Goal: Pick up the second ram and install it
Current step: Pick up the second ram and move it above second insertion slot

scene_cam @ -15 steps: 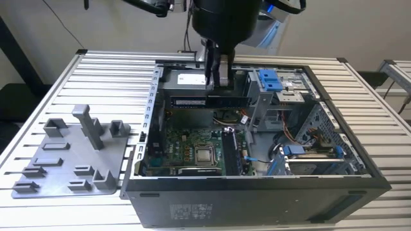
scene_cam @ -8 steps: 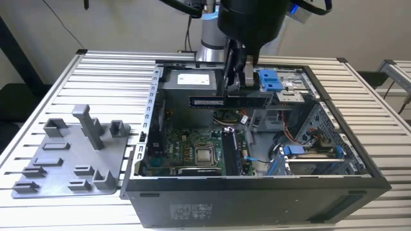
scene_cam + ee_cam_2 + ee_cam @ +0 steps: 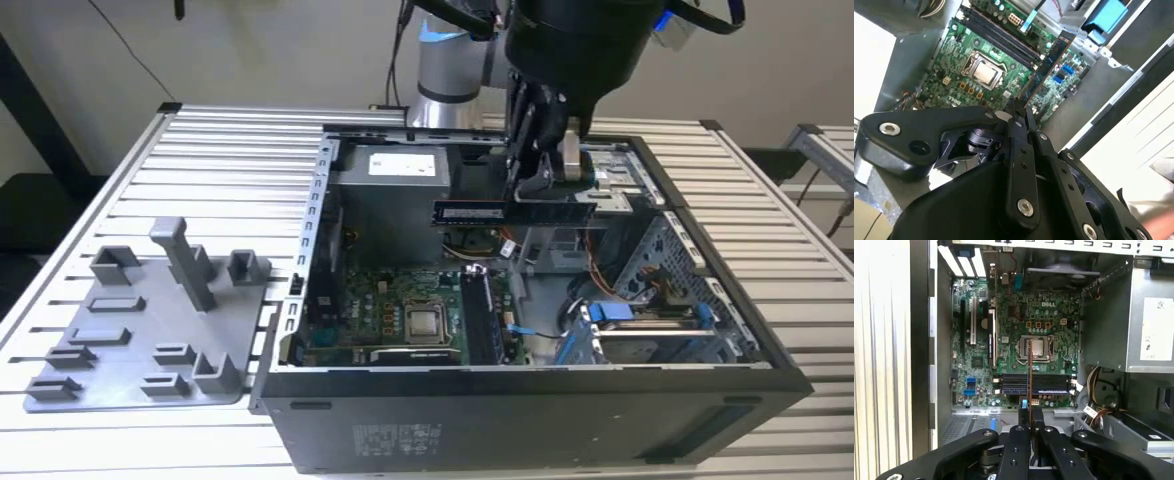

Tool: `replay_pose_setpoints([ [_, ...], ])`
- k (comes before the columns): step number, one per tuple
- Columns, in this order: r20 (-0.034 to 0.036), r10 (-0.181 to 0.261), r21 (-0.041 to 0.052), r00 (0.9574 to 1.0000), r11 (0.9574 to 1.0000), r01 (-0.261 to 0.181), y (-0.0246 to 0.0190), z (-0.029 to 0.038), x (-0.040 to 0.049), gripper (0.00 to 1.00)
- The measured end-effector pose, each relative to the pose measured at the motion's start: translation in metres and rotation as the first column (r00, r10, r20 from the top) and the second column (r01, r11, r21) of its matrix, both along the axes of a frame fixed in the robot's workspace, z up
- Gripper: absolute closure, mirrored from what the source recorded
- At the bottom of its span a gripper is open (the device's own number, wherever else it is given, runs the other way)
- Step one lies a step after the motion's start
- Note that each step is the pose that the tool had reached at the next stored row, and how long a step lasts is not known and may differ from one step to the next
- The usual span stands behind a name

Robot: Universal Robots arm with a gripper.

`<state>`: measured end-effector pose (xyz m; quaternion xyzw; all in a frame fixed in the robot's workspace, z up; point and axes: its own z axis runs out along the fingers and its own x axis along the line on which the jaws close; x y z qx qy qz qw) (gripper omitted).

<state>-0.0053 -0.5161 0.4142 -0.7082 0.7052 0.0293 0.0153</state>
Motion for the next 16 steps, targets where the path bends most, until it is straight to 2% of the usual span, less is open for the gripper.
replay_pose_setpoints([
  [5,-0.0001,0.0,0.0,1.0,1.0,0.0,0.0001,0.0,0.0128,0.86],
  [13,-0.0001,0.0,0.0001,1.0,1.0,0.0,0.0003,0.0,0.0131,0.86],
  [16,-0.0001,0.0,0.0,1.0,1.0,0.0,0.004,0.0,0.0131,0.86],
])
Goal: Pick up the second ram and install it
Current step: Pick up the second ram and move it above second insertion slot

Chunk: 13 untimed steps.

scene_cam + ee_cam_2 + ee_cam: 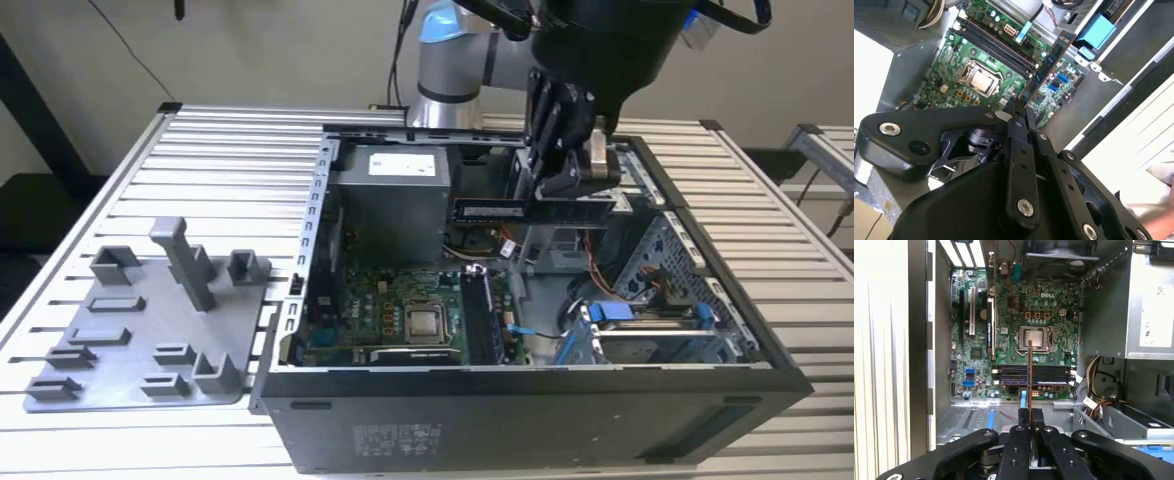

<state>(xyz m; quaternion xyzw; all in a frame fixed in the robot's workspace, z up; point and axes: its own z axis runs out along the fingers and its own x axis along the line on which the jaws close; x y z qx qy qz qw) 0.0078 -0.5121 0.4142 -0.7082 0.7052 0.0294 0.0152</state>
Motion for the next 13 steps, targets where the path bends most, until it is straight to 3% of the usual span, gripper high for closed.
replay_pose_setpoints([
  [13,0.0,-0.002,-0.0001,1.0,1.0,0.002,0.03,0.0,0.0,0.86],
])
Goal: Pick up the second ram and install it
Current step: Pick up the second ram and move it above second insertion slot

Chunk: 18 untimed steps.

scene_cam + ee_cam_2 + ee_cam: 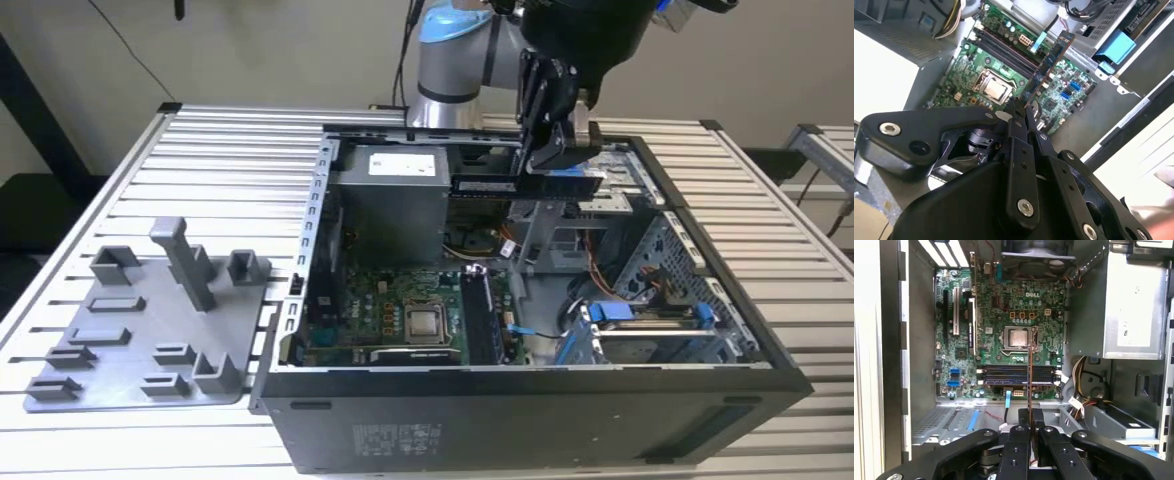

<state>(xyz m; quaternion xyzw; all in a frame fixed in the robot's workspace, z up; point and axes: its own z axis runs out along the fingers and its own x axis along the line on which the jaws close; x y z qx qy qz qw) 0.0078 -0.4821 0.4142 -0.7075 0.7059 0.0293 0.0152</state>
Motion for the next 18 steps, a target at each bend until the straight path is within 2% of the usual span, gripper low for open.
replay_pose_setpoints([
  [8,0.0006,-0.004,0.0001,1.0,1.0,0.004,0.0167,0.0,0.0,0.86],
  [15,0.0025,-0.023,0.0001,0.9997,0.9997,0.023,0.0252,-0.0002,0.0,0.86],
  [18,0.0026,-0.025,0.0001,0.9997,0.9997,0.025,0.0321,-0.0002,0.0,0.86],
])
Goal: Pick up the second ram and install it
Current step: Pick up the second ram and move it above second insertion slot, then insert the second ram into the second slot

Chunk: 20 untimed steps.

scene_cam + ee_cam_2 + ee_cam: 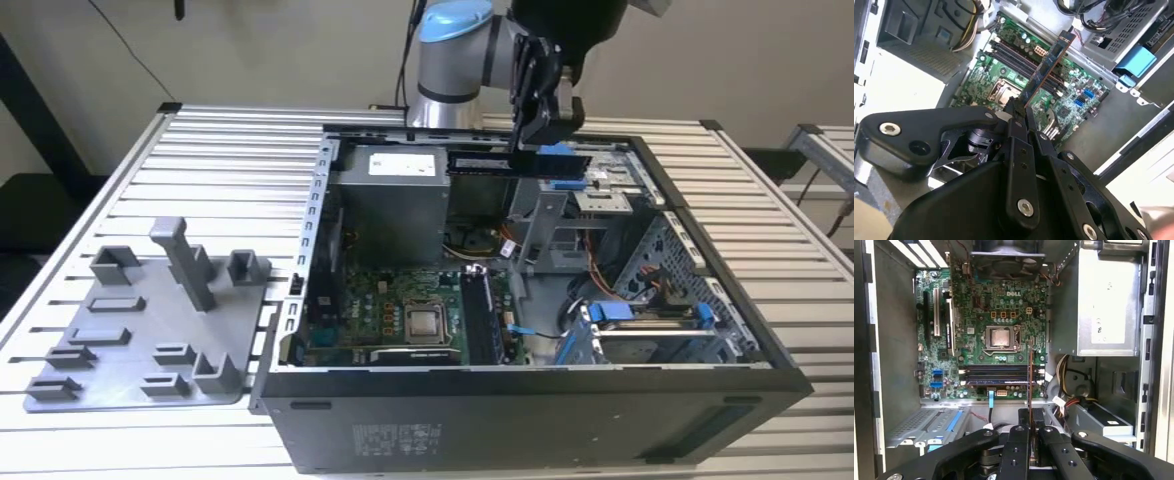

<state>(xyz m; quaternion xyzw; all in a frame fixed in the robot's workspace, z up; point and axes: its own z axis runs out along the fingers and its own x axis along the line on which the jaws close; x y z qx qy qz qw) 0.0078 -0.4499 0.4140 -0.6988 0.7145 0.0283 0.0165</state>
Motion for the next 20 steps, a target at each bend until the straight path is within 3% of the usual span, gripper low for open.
replay_pose_setpoints([
  [4,-0.0001,0.0,-0.0001,1.0,1.0,0.0,0.0048,0.0,0.0001,0.86],
  [20,0.0002,-0.008,0.0,1.0,1.0,0.008,0.0053,0.0,0.0,0.86],
])
